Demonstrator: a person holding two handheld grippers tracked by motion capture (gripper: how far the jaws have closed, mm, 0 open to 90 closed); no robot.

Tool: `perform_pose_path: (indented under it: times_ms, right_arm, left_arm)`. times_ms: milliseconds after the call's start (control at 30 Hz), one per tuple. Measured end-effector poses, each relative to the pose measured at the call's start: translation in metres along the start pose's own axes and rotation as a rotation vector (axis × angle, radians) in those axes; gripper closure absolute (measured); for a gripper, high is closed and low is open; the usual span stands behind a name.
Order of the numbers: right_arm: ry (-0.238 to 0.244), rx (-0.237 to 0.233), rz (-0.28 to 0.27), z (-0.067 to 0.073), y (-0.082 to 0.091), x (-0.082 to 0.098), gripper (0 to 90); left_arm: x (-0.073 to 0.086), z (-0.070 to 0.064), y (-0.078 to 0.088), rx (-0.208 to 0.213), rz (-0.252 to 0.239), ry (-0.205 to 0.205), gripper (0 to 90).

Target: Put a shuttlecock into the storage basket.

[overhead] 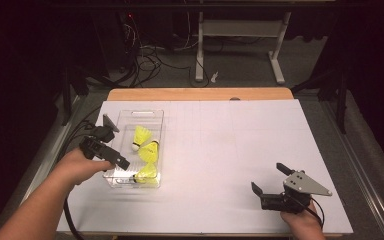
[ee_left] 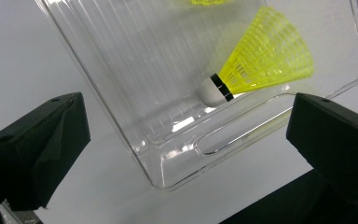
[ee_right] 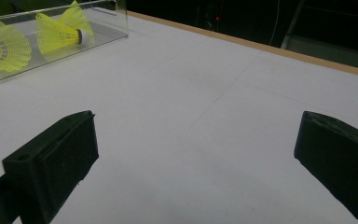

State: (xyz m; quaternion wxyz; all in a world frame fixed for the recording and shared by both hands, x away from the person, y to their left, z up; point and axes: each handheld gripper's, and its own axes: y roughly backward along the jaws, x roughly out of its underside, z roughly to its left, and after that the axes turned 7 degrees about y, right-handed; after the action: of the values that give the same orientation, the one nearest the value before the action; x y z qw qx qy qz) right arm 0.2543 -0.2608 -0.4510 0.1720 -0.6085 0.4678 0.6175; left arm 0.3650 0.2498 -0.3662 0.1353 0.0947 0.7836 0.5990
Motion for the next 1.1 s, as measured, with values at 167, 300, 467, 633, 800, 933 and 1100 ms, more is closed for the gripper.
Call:
perform_pose_path:
  times_ms: [167,300,467,633,800,933,1100]
  right_arm:
    - [0.002,0.001,0.002,0.001,-0.001,0.000,0.2]
    - [0.003,0.001,0.004,0.001,-0.001,0.000,0.2]
    - [-0.001,0.002,0.000,0.000,0.000,0.000,0.2]
    - [-0.004,0.001,-0.002,0.000,0.001,0.000,0.2]
    - [-0.001,0.003,0.002,0.001,0.000,0.000,0.2]
    - [-0.001,0.003,0.004,0.001,-0.001,0.001,0.2]
    - [-0.006,0.004,0.005,0.001,-0.002,0.001,0.2]
  left_arm:
    - [0.007,-0.006,-0.005,-0.005,-0.044,-0.038,0.7]
    - [0.010,-0.010,-0.008,0.007,-0.091,-0.060,0.7]
    - [0.018,-0.010,-0.009,0.026,-0.190,-0.064,0.7]
    - [0.027,-0.008,-0.014,0.048,-0.286,-0.071,0.7]
    - [0.037,-0.009,-0.024,0.116,-0.370,-0.093,0.7]
    - [0.047,-0.010,-0.031,0.119,-0.454,-0.101,0.7]
    - [0.058,-0.014,-0.041,0.131,-0.560,-0.156,0.4]
